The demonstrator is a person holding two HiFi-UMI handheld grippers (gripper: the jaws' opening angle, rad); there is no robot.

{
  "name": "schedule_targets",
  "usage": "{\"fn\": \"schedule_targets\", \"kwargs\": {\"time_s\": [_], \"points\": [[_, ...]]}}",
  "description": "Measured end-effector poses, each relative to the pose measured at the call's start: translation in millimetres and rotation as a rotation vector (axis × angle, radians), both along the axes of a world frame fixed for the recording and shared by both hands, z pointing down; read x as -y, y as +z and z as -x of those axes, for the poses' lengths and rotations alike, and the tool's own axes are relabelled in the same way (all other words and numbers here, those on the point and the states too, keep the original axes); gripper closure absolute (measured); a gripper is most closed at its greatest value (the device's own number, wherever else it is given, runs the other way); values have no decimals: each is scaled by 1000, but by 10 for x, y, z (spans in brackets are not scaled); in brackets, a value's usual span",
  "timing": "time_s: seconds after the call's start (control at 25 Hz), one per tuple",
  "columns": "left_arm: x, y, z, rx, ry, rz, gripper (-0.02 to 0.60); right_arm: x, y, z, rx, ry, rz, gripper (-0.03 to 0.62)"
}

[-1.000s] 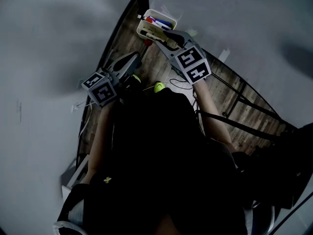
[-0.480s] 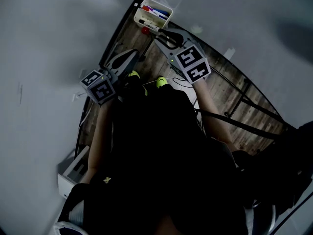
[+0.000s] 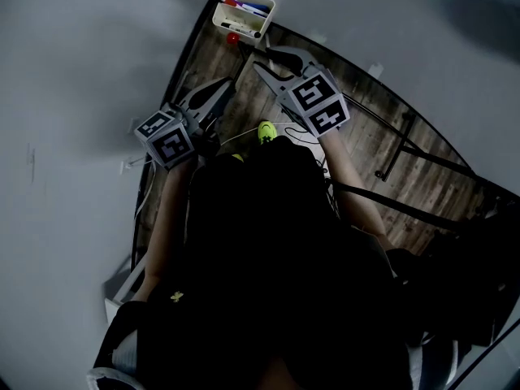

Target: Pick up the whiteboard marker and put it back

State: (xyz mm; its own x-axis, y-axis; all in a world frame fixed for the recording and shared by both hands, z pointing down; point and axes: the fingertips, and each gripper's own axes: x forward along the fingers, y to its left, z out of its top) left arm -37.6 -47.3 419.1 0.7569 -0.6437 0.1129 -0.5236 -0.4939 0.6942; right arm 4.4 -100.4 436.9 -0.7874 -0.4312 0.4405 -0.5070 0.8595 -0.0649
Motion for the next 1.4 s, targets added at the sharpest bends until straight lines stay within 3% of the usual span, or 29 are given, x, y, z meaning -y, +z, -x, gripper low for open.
{"fn": "schedule_targets", "kwargs": {"time_s": [0.44,0.64,1.04,1.4], "points": [[-418,-146,114,-2,65,-49,578,-482,-190,112,-15,34,-29,492],[-641,-227,155,-23,96,-78,578,-715,-286,146,-26,65,-61,589],[-1349,-243,413,-56,149,-97,578,-1511,-274,341,-60,117,-59,591],[-1965,-122,482,-88,233,-58,578,-2280,-120,427,-60,180,5,591]]}}
